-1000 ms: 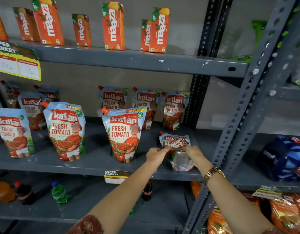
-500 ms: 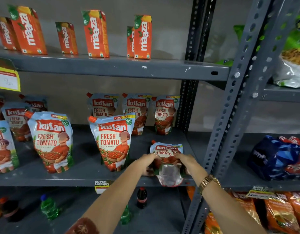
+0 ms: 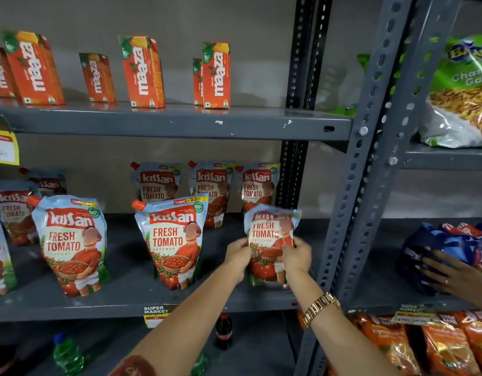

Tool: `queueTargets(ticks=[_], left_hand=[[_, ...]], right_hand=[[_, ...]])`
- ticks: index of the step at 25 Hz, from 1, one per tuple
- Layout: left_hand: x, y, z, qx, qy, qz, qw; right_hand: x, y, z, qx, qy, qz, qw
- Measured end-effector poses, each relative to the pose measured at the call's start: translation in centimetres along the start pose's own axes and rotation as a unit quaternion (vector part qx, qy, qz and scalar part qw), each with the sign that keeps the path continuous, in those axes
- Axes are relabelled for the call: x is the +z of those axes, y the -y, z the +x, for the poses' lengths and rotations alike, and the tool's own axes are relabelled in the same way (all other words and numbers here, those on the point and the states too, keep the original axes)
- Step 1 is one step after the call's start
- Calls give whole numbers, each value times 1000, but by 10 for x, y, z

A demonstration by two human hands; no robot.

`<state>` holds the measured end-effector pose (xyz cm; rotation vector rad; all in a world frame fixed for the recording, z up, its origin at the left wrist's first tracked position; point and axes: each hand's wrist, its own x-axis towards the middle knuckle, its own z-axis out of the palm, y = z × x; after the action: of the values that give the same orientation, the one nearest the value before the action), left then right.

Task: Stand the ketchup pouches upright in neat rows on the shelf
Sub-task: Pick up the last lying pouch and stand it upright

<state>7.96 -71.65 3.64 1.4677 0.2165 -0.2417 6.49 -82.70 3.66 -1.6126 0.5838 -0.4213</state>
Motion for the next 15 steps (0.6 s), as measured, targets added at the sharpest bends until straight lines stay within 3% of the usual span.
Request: queueTargets(ticks=[3,5,9,11,15], left_hand=[[12,-11,-1,85,3,24,996],[15,-7,1,107,27,80,991],[14,9,2,91,67,136,984],[14,10,1,76,86,137,984],[17,11,-3,55,121,135,982]], right_hand=[[-10,16,-11,-95,-89,13,991],[-15,15,-16,-112,-118,-7,987],[-19,-13,-3,-14,-32,-98,995],[-18,-22,4,25,4,-88,996],[-18,-25,6,44,5,-26,999]])
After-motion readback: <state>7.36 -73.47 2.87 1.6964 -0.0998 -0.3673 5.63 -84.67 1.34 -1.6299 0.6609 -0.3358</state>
